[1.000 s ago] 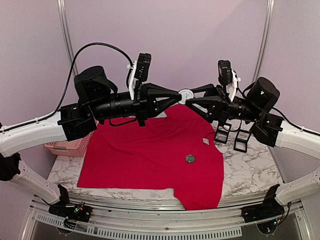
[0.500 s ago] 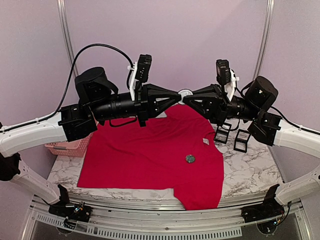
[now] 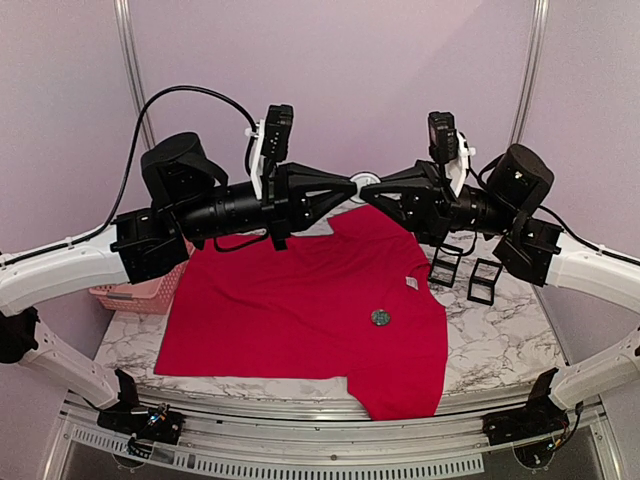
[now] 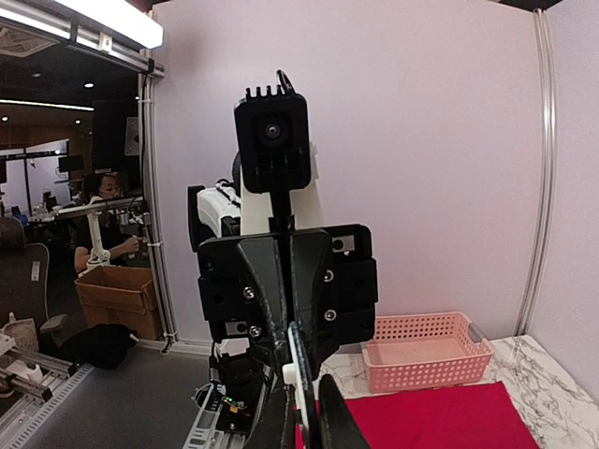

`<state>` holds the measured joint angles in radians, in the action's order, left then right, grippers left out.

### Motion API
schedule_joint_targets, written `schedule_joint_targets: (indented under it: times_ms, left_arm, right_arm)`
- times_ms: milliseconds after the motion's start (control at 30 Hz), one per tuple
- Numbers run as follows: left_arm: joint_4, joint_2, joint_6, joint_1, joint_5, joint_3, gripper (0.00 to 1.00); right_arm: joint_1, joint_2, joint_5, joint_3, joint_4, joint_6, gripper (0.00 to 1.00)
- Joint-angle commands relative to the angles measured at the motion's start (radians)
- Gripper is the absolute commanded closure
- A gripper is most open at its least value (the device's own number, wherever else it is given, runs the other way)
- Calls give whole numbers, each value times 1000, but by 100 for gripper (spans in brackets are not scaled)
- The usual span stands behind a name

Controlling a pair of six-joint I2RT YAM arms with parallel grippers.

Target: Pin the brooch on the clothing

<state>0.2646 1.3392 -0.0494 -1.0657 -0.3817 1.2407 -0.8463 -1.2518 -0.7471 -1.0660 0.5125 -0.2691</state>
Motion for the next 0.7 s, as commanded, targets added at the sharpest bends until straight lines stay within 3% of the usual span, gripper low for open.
schedule_joint_targets:
  times_ms: [0,100,667]
  left_arm:
    - [1,-5,34,-34,-69,-29,100]
    - [5,-6,38,-36,-74,-33,100]
    - [5,-15,48,-43,-78,-40,100]
  right_arm:
    - [-2,-37,80,-28,-86,12,82]
    - [-5,-47,82,-41,-111,21,69]
    - [-17,-60,167,-98,-252,106,52]
